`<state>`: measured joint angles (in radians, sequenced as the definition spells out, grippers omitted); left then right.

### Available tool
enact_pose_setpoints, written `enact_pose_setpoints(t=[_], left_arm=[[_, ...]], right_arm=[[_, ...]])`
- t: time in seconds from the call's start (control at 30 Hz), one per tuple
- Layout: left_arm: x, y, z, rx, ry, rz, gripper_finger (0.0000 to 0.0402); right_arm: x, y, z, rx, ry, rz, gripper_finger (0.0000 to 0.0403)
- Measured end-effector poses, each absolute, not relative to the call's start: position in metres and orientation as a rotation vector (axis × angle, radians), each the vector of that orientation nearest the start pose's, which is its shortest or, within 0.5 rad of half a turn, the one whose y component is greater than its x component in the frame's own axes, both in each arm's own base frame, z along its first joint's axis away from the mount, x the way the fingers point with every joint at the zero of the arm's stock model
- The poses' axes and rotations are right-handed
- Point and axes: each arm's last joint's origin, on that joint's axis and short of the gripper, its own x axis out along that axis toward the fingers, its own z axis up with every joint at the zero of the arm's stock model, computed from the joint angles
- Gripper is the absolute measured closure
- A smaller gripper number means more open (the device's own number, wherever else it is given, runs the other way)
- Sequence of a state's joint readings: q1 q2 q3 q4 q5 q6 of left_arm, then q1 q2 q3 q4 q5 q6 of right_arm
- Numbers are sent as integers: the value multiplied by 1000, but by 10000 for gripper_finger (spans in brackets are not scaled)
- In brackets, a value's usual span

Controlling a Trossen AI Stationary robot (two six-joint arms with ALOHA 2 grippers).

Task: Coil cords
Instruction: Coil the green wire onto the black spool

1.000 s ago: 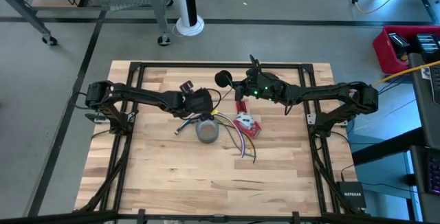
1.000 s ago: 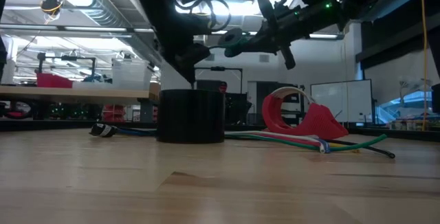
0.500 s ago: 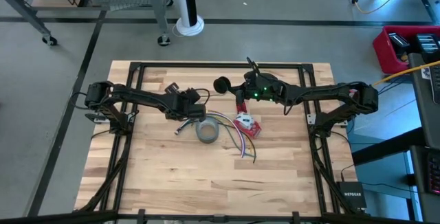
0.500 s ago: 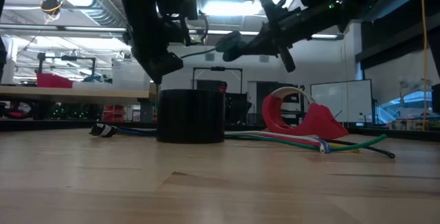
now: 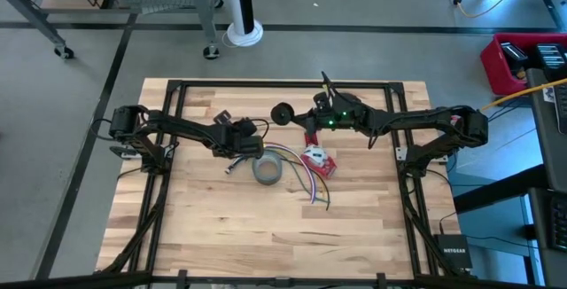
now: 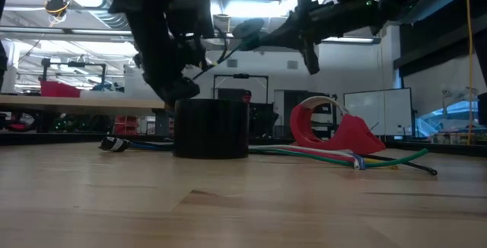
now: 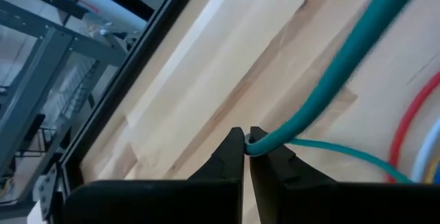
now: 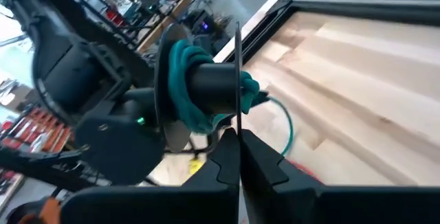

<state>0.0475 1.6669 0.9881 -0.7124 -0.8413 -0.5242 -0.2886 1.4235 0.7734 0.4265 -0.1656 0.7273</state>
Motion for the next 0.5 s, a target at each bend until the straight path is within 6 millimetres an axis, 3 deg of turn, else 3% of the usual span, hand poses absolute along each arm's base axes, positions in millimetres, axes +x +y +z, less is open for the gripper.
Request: enact_pose_setpoints(t=[0.23, 0.5], left_arm=[[280, 46, 169, 140, 1105, 1055, 401], [282, 69, 193, -11, 1026, 900, 401]], right_arm=[[293, -81, 234, 806, 271, -185, 400], [287, -82, 215, 775, 419, -341, 400]])
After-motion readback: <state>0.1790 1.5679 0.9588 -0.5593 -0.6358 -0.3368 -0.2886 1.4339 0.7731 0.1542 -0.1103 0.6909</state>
